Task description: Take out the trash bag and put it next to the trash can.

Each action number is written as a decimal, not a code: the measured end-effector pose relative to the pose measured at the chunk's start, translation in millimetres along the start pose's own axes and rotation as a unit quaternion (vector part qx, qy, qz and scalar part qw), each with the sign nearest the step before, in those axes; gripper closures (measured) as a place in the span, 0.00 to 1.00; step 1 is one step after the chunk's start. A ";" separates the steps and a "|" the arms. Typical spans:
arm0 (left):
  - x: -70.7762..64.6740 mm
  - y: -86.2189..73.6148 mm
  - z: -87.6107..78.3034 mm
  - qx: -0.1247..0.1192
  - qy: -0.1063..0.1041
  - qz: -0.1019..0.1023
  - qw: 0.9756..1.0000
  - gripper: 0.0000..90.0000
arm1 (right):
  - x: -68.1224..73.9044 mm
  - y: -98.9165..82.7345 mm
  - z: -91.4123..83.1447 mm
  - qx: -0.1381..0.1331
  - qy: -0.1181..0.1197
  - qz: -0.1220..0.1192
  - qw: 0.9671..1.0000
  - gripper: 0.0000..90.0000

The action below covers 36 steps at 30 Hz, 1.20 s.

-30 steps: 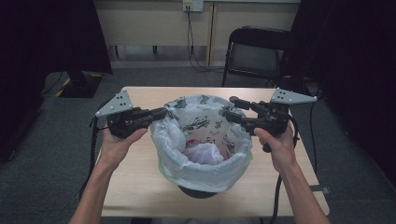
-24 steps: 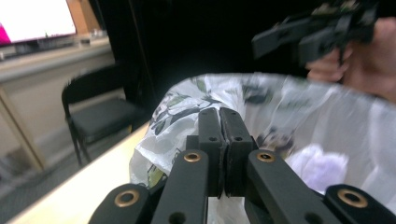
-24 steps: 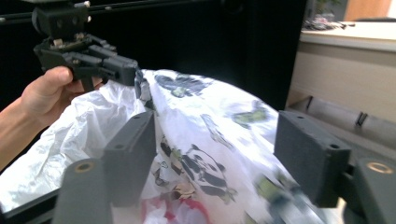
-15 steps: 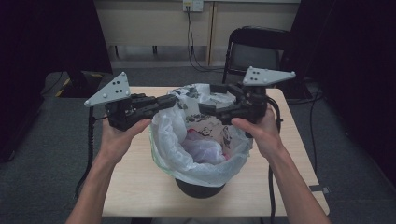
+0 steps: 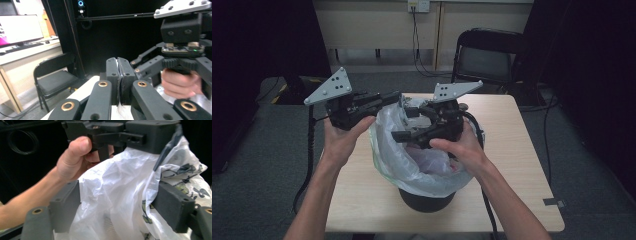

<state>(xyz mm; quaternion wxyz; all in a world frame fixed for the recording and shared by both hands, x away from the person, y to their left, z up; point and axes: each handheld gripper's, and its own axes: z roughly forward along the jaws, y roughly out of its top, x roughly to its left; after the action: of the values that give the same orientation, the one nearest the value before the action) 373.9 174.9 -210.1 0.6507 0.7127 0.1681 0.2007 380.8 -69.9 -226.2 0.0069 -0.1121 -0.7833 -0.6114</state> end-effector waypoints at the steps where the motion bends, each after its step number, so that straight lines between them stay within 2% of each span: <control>1: 1.1 -0.4 1.2 -0.004 -0.006 -0.006 1.000 0.98 | 0.0 -0.2 1.2 0.006 -0.008 -0.006 1.000 0.33; 3: 1.2 -0.2 3.2 -0.009 -0.012 -0.009 1.000 0.98 | -1.6 -1.2 3.0 0.021 -0.027 -0.011 0.999 0.49; 6: -1.0 -0.3 5.4 -0.009 -0.026 -0.007 1.000 0.98 | -3.7 -0.6 1.8 0.023 -0.046 -0.017 0.999 0.84; 7: -1.5 -0.3 4.7 -0.011 -0.030 -0.007 0.999 0.97 | -4.4 -0.4 0.1 0.021 -0.049 -0.017 0.998 0.93; 8: -1.8 -0.4 3.5 -0.014 -0.034 -0.010 0.999 0.90 | -5.0 -0.2 -1.9 0.017 -0.053 -0.017 0.998 0.99; 9: -1.6 -0.2 1.9 -0.018 -0.034 -0.012 0.999 0.80 | -5.1 0.3 -4.2 0.014 -0.057 -0.019 0.998 1.00; 11: -0.7 -0.6 -0.7 -0.032 -0.053 -0.017 0.998 0.58 | -4.8 2.4 -9.5 -0.001 -0.058 -0.019 0.998 1.00; 12: -1.0 -0.9 -1.9 -0.034 -0.058 -0.014 0.998 0.51 | -4.6 4.5 -12.5 -0.008 -0.058 -0.019 0.998 1.00; 14: -3.5 -2.3 -2.1 -0.033 -0.069 -0.002 0.997 0.46 | -4.2 10.9 -18.3 -0.023 -0.053 -0.016 0.998 1.00; 17: -10.3 -5.5 1.6 -0.018 -0.083 0.023 0.996 0.45 | -2.2 23.0 -26.0 -0.037 -0.056 -0.018 0.998 1.00; 19: -14.4 -7.5 5.9 -0.008 -0.091 0.031 0.995 0.45 | 0.2 29.8 -30.4 -0.046 -0.056 -0.019 0.997 1.00; 20: -15.7 -8.4 7.3 0.001 -0.094 0.037 0.995 0.48 | 0.8 32.0 -32.1 -0.049 -0.054 -0.022 0.997 1.00; 21: -16.8 -9.3 8.3 0.009 -0.092 0.043 0.995 0.59 | 1.5 33.3 -33.6 -0.053 -0.045 -0.024 0.997 1.00; 23: -17.0 -9.8 8.0 0.019 -0.089 0.043 0.995 0.81 | 4.0 32.5 -35.9 -0.061 -0.048 -0.029 0.997 1.00; 24: -16.7 -9.5 7.2 0.020 -0.088 0.043 0.995 0.89 | 4.7 30.9 -36.5 -0.063 -0.050 -0.028 0.996 1.00; 25: -16.8 -9.0 6.2 0.022 -0.082 0.043 0.995 0.94 | 5.0 29.0 -37.5 -0.069 -0.049 -0.029 0.996 0.95; 27: -15.4 -7.3 1.8 0.019 -0.071 0.041 0.996 0.97 | 4.2 26.7 -41.1 -0.074 -0.055 -0.019 0.996 0.65; 28: -14.6 -5.9 -1.3 0.016 -0.065 0.039 0.997 0.97 | 3.6 26.1 -43.0 -0.067 -0.058 -0.015 0.996 0.52; 29: -13.6 -4.0 -4.7 0.012 -0.059 0.039 0.997 0.98 | 3.0 24.2 -46.3 -0.042 -0.074 -0.009 0.996 0.34; 30: -12.2 -2.3 -8.2 0.006 -0.056 0.037 0.998 0.98 | 3.0 24.2 -46.3 -0.042 -0.074 -0.009 0.996 0.34; 32: -9.1 0.3 -14.2 -0.006 -0.046 0.029 0.999 0.98 | 4.8 20.7 -49.1 -0.018 -0.085 -0.016 0.996 0.29; 34: -6.7 1.5 -17.5 -0.012 -0.045 0.022 0.999 0.98 | 7.7 16.7 -51.1 0.000 -0.098 -0.029 0.995 0.29; 35: -6.7 1.5 -18.4 -0.015 -0.049 0.017 0.999 0.98 | 8.1 14.6 -51.3 0.010 -0.105 -0.032 0.994 0.34; 36: -7.1 1.4 -18.4 -0.018 -0.055 0.016 0.998 0.98 | 8.0 12.5 -51.4 0.019 -0.112 -0.037 0.993 0.50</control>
<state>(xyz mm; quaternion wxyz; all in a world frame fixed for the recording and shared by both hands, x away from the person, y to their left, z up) 358.5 187.1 -207.8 0.6680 0.7138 0.1172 0.1750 368.8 -115.1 -200.0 -0.1017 -0.1506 -0.7943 -0.5797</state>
